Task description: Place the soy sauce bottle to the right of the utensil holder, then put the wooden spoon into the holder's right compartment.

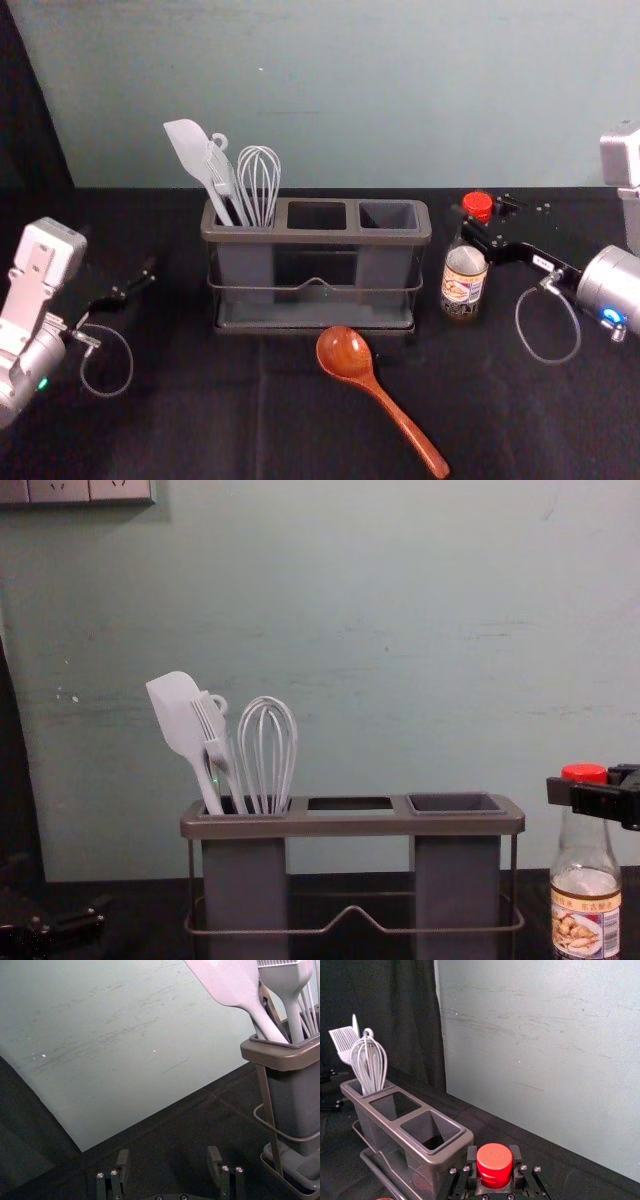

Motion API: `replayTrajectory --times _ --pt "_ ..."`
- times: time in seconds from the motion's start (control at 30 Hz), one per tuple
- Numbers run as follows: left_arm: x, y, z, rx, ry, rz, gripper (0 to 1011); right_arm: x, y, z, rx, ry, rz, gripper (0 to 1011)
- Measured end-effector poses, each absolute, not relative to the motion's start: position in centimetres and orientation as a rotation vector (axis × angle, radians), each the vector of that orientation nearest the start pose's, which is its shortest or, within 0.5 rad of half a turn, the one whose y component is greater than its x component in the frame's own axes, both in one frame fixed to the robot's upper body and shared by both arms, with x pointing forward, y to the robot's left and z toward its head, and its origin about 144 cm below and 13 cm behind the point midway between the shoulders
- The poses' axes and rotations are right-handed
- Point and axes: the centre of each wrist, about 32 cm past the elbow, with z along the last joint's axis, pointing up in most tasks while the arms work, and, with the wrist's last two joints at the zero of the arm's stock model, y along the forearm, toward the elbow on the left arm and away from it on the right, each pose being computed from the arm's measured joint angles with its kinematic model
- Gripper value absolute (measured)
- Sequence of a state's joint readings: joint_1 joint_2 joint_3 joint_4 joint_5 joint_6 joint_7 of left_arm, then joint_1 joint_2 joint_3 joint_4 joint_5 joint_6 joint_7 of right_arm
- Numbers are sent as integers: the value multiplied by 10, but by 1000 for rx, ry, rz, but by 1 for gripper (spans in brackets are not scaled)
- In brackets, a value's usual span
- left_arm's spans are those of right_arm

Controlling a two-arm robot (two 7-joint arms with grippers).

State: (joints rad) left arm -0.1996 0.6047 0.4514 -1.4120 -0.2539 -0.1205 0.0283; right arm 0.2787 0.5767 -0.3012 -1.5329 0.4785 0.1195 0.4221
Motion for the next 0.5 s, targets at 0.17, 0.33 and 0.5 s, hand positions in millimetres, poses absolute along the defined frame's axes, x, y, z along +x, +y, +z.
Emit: replayTrajectory --times 0.17,0.33,0.5 --pt "489 310 1140 305 -285 1248 1012 521 -315 1221 -146 -63 -938 381" --pt "489 310 1140 304 -285 1248 1011 523 -315 1220 -148 -69 -939 381" --pt "489 310 1140 305 -285 1248 1011 524 -314 1219 -145 -68 -942 382"
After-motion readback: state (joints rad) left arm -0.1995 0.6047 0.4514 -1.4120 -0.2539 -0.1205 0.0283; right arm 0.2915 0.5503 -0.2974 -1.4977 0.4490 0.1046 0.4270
